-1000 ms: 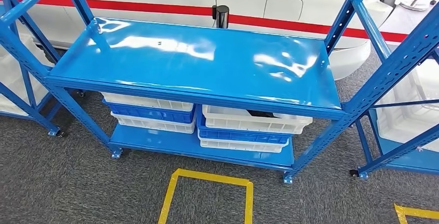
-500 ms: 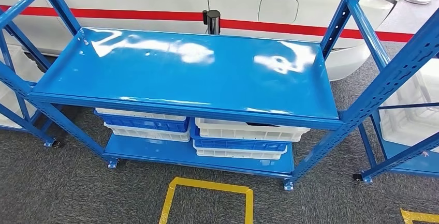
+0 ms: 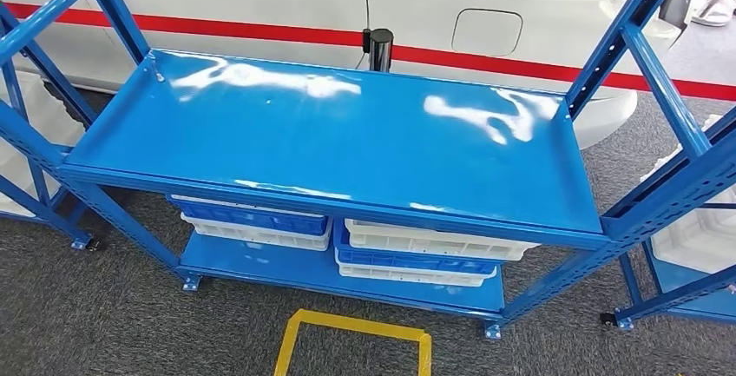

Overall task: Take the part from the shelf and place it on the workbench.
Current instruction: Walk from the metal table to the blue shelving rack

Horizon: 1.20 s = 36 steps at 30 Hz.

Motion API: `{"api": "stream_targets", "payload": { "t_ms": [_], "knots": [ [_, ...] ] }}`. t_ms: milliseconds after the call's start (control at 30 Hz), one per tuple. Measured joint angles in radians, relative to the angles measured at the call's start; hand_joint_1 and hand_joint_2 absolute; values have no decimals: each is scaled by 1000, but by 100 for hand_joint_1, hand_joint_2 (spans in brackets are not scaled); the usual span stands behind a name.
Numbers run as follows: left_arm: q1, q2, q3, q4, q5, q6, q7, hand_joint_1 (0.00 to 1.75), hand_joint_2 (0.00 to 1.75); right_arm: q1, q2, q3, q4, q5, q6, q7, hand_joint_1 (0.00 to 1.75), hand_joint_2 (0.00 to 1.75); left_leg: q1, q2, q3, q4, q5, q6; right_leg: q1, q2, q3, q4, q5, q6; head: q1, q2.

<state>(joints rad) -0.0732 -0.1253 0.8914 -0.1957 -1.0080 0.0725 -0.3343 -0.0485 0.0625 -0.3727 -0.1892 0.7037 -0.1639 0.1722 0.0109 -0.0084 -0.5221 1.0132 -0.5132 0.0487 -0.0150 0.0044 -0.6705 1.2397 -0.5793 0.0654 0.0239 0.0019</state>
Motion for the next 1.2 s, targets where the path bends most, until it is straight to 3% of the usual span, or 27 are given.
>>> {"api": "stream_targets", "payload": {
  "t_ms": [33, 67, 100, 167, 267, 333, 400, 433, 467, 500, 567, 633, 733, 800, 833, 900, 933, 967, 1000, 1067, 1100, 1133, 1200],
  "knots": [
    [1, -1, 0, 0, 2, 1, 0, 0, 0, 1, 0, 0, 0, 2, 0, -2, 0, 0, 0, -1, 8, 0, -8, -3, -2, -2, 19, -72, 45, 9, 1, 0],
    [2, -1, 1, 0, 3, 1, 0, 0, 0, 2, -1, 0, 0, 4, 0, -4, 0, 0, -2, -2, 16, 0, -19, -9, -2, -4, 40, -136, 83, 12, 1, 0],
    [2, -2, 1, 0, 4, 2, 0, 0, 0, 2, -1, 0, 1, 5, 0, -5, 0, 0, -5, -2, 22, 0, -28, -14, -1, -6, 58, -183, 109, 6, 1, 0],
    [2, -2, 1, 0, 5, 2, -1, 0, 0, -1, -1, 0, 1, 6, 1, -6, 0, 0, -7, -1, 32, -3, -42, -26, 6, -8, 72, -207, 118, -17, -1, 0],
    [0, -2, 1, -1, 5, 2, -3, 0, 0, -2, -1, 0, 1, 6, 1, -7, 0, 0, -2, 1, 42, 7, -59, -43, -1, -5, 91, -216, 111, -46, -3, 0],
    [0, -2, 1, -1, 4, 2, -5, 0, 0, -2, -1, 0, 1, 6, 0, -7, 0, 0, 2, 3, -2, 100, -101, -51, -7, -5, 107, -221, 103, -64, -5, 0],
    [1, -3, 1, -1, 4, 2, -6, 0, 0, -3, -1, 0, 1, 6, 0, -7, 0, 0, 3, 4, -93, 240, -150, -57, -5, -5, 117, -221, 92, -75, -7, 0],
    [2, -3, 1, 0, 4, 2, -6, 0, 0, -3, -1, 0, 1, 6, 0, -7, 0, 0, 3, 4, -131, 284, -152, -59, -4, -4, 123, -221, 87, -77, -7, 0],
    [3, -3, 1, 0, 4, 2, -6, 0, 0, -2, -1, 0, 1, 6, 0, -7, 0, 0, 3, 4, -151, 288, -131, -60, -3, -3, 130, -221, 80, -76, -8, 0],
    [3, -2, 1, 0, 4, 2, -6, 0, 0, -1, -1, 0, 1, 6, 0, -7, 0, 0, 3, 5, -150, 252, -87, -59, -3, -2, 140, -221, 73, -74, -8, 0],
    [3, -1, 1, 0, 4, 2, -6, 0, 0, 1, 0, 0, 1, 6, 0, -7, 0, 0, 2, 6, -110, 121, 7, -51, -1, 0, 158, -221, 57, -67, -8, 0],
    [2, -1, 1, 0, 4, 2, -6, 0, 0, 0, 1, 0, 1, 6, 0, -7, 0, 0, -3, 6, -78, 41, 41, -42, 5, 1, 165, -222, 43, -56, -8, 0],
    [2, -2, 1, 0, 4, 2, -6, 0, 0, -5, 1, 0, 1, 6, 0, -6, 0, 0, -8, 5, -65, 23, 34, -24, 7, 1, 172, -228, 32, -38, -8, 0],
    [3, -2, 1, 0, 4, 2, -7, 0, 0, -7, 1, 0, 1, 6, 0, -7, 0, 0, -4, 5, -45, 5, 35, -10, 7, 0, 161, -192, 14, -32, -6, 0],
    [2, -2, 1, 0, 4, 2, -7, 0, 0, -7, 1, 0, 1, 6, 0, -7, 0, 0, -1, 6, -34, -1, 34, -4, 6, -1, 136, -144, -4, -33, -4, 0],
    [1, -2, 1, 0, 3, 2, -7, 0, 0, -6, 1, 0, 1, 7, 1, -7, 0, 0, -2, 7, -23, -5, 26, 2, 3, -1, 52, -10, -42, -34, -1, 0],
    [1, -2, 1, 0, 2, 2, -7, 0, 0, -5, 1, 0, 1, 7, 1, -6, 0, 0, -2, 6, -17, -5, 19, 3, 2, -1, 13, 39, -47, -30, -1, 0],
    [2, -2, 1, 0, 2, 2, -6, 0, 0, -3, 0, 0, 1, 7, 2, -6, 0, 0, -1, 4, -10, -5, 13, 3, 0, -1, -10, 54, -36, -22, -1, 0],
    [2, -3, 2, 0, 1, 2, -6, 0, 0, -1, -1, 0, 1, 7, 2, -6, 0, 0, -1, 1, -1, -5, 5, 1, -3, -2, -13, 28, -8, -11, 0, 0],
    [4, -3, 2, 0, 1, 2, -5, 0, 0, 1, -1, 0, 1, 7, 3, -5, 0, 0, 0, -2, 17, -5, -11, -8, -11, -4, 24, -99, 72, 11, 0, 0],
    [4, -3, 2, 0, 1, 2, -5, 0, 0, 1, -1, 0, 1, 8, 3, -5, 0, 0, -2, -2, 24, -4, -21, -14, -11, -6, 46, -156, 101, 12, 0, 0],
    [3, -3, 2, 0, 1, 3, -5, 0, 0, 0, -1, 0, 1, 9, 3, -5, 0, 0, -4, -2, 30, -4, -30, -21, -11, -7, 62, -190, 116, 5, 0, 0],
    [2, -3, 2, 0, 2, 14, -5, 0, 0, -3, 0, 0, 2, 12, 3, -5, 0, 0, -6, -1, 41, -7, -41, -32, -4, -5, 76, -205, 118, -17, -2, 0]
  ]
}}
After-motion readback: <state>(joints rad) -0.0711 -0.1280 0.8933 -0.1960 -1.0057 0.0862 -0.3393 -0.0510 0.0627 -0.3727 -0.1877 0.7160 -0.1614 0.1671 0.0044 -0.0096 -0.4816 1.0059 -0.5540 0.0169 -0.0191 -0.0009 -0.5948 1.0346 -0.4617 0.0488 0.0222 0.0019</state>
